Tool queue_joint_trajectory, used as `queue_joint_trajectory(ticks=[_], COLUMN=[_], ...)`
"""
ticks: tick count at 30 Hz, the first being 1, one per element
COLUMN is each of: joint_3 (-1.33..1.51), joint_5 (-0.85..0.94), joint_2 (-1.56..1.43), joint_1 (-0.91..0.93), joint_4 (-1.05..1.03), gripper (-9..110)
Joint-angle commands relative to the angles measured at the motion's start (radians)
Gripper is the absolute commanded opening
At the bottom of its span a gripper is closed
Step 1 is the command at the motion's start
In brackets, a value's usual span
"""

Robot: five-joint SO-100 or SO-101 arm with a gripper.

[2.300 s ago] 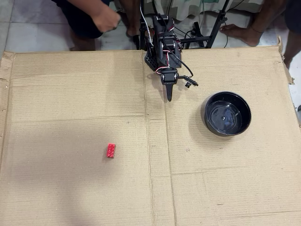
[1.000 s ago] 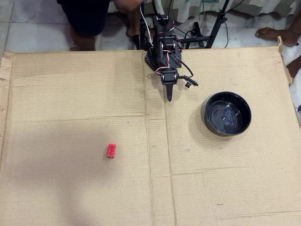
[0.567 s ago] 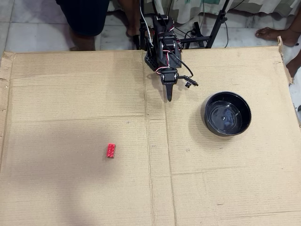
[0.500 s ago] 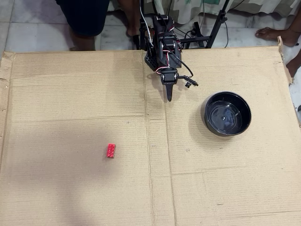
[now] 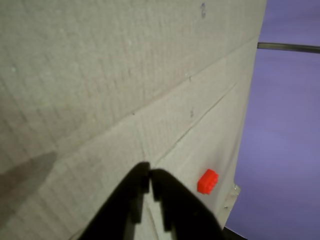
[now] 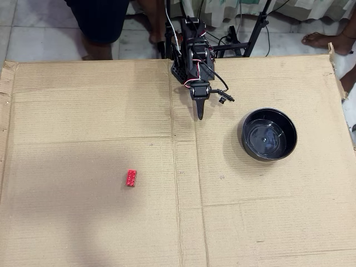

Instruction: Grasp a lego block and put it in the bin.

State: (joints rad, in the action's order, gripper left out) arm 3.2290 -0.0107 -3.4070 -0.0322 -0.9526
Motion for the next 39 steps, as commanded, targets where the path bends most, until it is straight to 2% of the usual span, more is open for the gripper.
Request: queue_joint_trajectory(ticks=[1, 12, 17, 27, 35, 39], joint_3=[0.012, 0.012, 0.012, -0.060, -0.212, -0.291], joint_5=[-0.003, -0.029, -0.351, -0.819, -1.129, -1.227], joint_2=[-0.012, -0.014, -0.009, 0.005, 0.140, 0.330], joint_1=[0.006, 0.009, 0.006, 0.008, 0.009, 0.009], joint_4=[-0.003, 0.005, 0.028, 0.094, 0.098, 0.209], gripper=[0, 0, 0, 2, 24, 29])
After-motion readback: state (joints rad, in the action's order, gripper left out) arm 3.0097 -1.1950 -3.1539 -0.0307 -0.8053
